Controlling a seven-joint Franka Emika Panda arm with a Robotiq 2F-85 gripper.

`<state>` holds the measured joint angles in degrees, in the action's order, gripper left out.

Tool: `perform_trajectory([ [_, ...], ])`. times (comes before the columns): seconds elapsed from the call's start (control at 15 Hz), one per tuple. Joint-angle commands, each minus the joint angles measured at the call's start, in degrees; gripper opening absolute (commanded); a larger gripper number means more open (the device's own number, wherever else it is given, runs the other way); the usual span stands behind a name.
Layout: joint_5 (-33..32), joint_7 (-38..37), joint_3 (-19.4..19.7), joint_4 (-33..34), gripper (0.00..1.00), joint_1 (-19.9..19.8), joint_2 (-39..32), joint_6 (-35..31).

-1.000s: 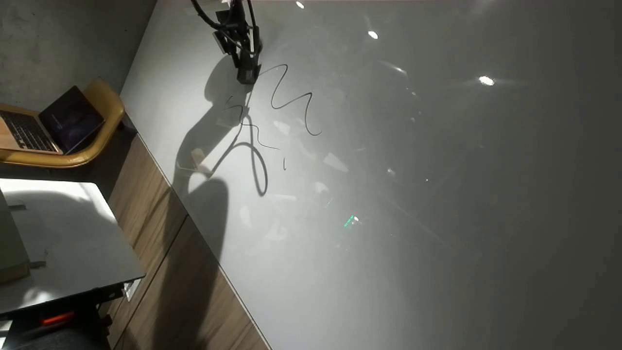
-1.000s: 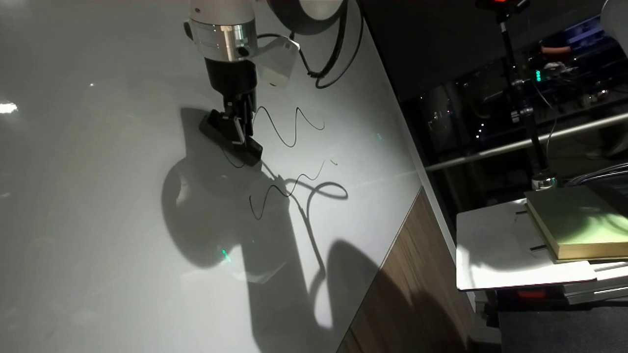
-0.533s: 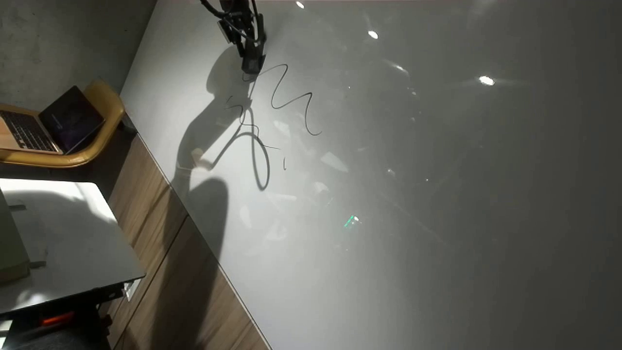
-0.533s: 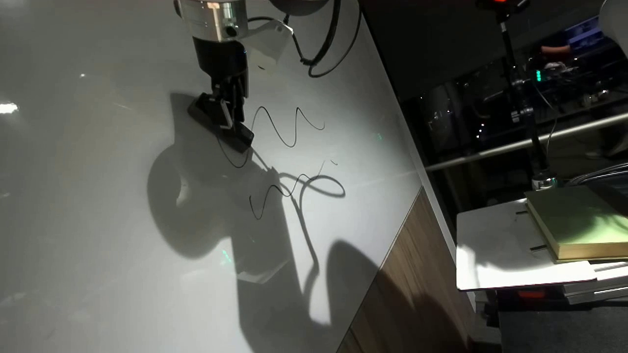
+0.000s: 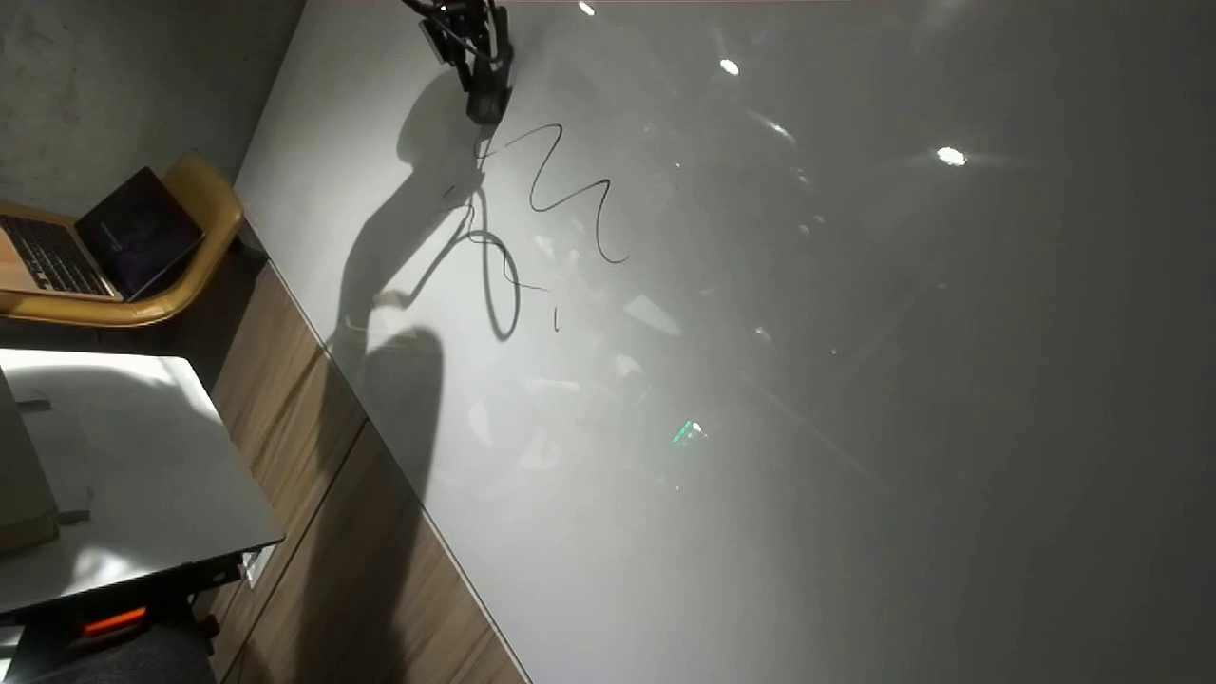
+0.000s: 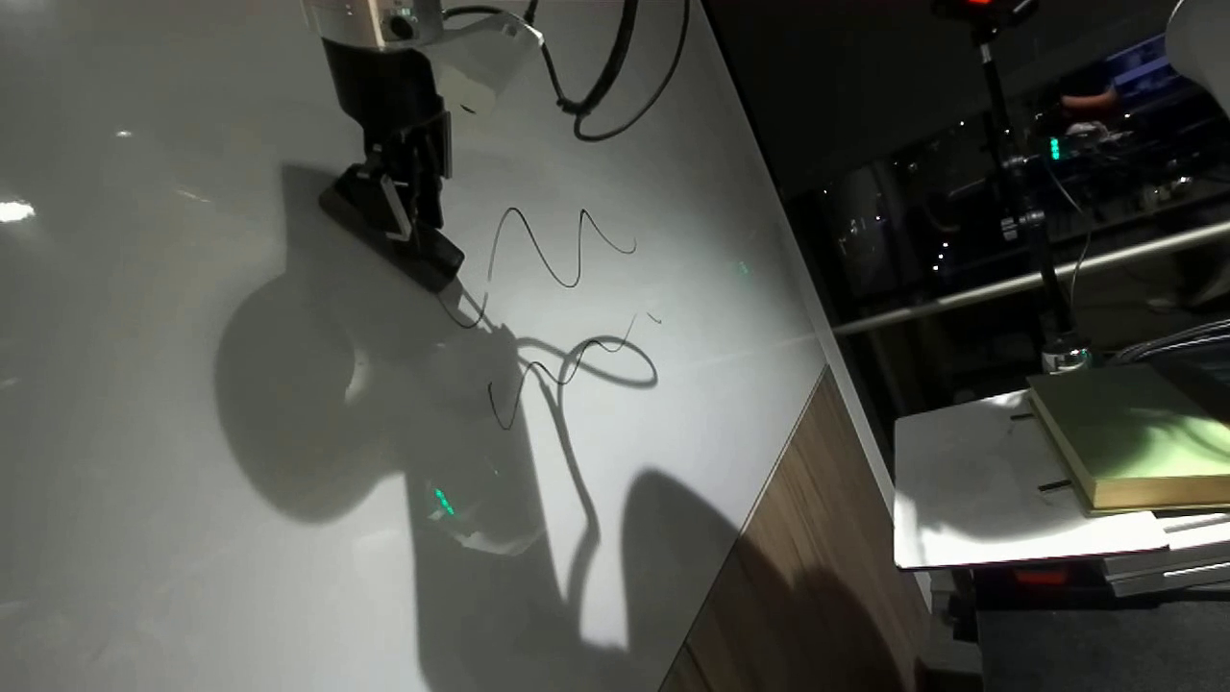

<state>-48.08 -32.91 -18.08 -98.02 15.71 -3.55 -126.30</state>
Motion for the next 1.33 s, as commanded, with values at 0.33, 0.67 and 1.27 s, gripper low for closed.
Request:
perform_trajectory([
  [0.33, -1.52, 1.02, 2.42, 6.30, 0.28, 1.74, -6.00, -0.90],
  [0.67, 1.24, 1.04, 5.53, -3.39, 0.28, -1.66, -0.78, -4.11],
  [1.27, 1.02, -1.12, 6.23, -5.83, 0.28, -2.45, -3.06, -6.87],
])
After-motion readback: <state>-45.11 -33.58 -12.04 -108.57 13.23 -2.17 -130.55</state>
